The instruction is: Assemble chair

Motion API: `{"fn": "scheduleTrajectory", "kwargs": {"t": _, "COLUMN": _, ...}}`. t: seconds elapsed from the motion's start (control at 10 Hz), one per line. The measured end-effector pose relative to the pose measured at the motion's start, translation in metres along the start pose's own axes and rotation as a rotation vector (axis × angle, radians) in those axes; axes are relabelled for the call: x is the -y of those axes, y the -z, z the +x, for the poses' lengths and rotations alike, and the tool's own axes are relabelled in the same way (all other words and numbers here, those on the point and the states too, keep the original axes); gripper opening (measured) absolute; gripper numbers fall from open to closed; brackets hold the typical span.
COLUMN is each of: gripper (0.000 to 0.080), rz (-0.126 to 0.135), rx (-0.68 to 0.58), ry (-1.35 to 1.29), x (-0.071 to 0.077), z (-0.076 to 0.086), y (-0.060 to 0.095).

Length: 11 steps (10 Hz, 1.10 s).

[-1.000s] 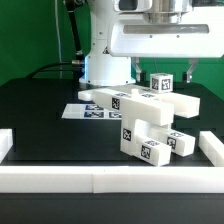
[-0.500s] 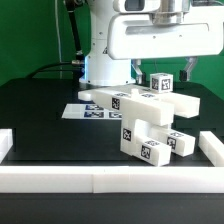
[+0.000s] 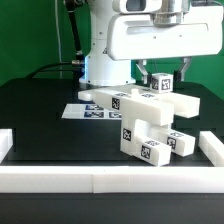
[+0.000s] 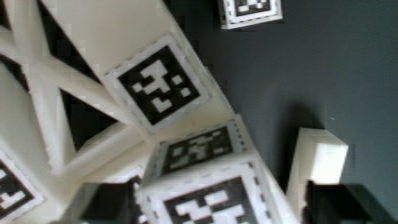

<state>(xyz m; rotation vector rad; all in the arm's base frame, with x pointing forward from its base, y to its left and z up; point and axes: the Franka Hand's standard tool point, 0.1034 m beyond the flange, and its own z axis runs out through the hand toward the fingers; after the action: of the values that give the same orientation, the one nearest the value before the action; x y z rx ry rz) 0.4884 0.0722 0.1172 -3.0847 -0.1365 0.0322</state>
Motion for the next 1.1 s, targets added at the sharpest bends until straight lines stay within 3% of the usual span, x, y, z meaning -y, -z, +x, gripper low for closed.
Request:
{"fn": "scheduleTrajectory", "kwargs": {"t": 0.1, "gripper": 0.0353, "rz": 0.0, "rx": 0.0, "ry": 0.001, "x": -0.0001, "z": 0.0, "y": 0.0}}
{"fn": "scheduleTrajectory", "kwargs": {"t": 0.2, "gripper": 0.0285, "rz": 0.002, "rx": 0.0, "ry": -0.058, "x": 0.0002, "z": 0.0, "y": 0.0}}
{"fn": "scheduleTrajectory", "kwargs": {"t": 1.1, "gripper": 0.0287, "rz": 0.013, "rx": 0.003, "ry": -0.793, "x": -0.0001, "z": -0.0002, "y": -0.0004}}
